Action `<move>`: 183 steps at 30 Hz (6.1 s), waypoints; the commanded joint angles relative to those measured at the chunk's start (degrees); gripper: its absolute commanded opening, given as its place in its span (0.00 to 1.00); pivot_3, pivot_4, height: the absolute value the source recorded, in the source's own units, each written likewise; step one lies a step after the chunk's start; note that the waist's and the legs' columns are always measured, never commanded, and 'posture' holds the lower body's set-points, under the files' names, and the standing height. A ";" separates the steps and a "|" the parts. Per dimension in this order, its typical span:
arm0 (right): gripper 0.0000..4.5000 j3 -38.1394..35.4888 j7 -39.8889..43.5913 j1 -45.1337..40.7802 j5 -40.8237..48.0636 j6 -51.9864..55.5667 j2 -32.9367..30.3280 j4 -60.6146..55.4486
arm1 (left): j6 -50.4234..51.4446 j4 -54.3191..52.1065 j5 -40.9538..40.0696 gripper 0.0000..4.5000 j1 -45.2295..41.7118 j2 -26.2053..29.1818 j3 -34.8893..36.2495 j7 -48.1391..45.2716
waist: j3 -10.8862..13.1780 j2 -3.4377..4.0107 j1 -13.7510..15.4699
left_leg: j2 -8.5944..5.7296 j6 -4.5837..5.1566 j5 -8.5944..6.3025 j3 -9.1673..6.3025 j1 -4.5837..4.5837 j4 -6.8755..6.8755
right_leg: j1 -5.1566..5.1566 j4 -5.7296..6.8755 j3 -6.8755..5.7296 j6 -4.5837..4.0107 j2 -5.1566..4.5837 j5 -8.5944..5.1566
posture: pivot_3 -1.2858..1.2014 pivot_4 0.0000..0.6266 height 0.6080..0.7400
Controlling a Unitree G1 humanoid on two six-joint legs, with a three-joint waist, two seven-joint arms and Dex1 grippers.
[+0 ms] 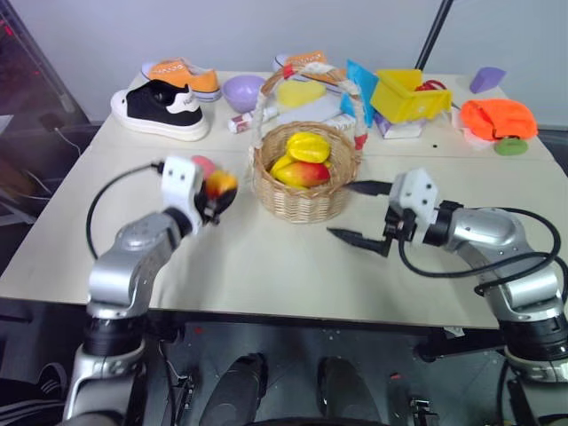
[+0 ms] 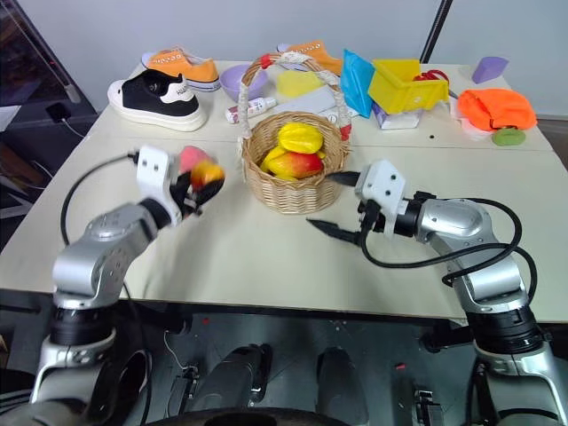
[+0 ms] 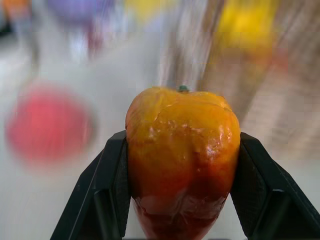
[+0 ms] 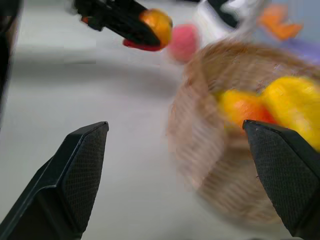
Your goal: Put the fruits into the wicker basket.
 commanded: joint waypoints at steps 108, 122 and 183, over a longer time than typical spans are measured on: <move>1.00 -2.65 -9.72 -0.21 -0.82 -1.68 5.92 -3.36 | -20.53 26.35 -0.90 1.00 -14.59 -10.98 -4.78 -10.53 | -0.03 -0.11 -1.44 | 0.02 -0.01 0.03 -0.01 0.04 -0.02 | -0.06 0.13 0.03 0.08 0.06 0.05 | 0.52 0.24 1.00; 1.00 -1.32 -25.89 -9.89 -9.17 -2.69 16.04 9.43 | -13.08 -3.24 -12.40 1.00 8.89 13.27 8.56 -25.72 | -0.05 0.00 -1.86 | 0.10 -0.06 0.06 0.02 0.05 -0.11 | -0.18 0.19 0.15 0.04 0.16 0.05 | 0.52 0.24 1.00; 0.41 -35.69 -37.74 8.82 -3.26 -9.36 3.93 10.17 | -28.49 9.59 -13.46 1.00 6.03 12.16 -2.77 -46.32 | 0.03 0.47 -1.71 | 0.09 0.00 0.04 0.16 0.08 -0.16 | -0.09 0.07 0.19 0.00 0.09 0.06 | 0.52 0.24 1.00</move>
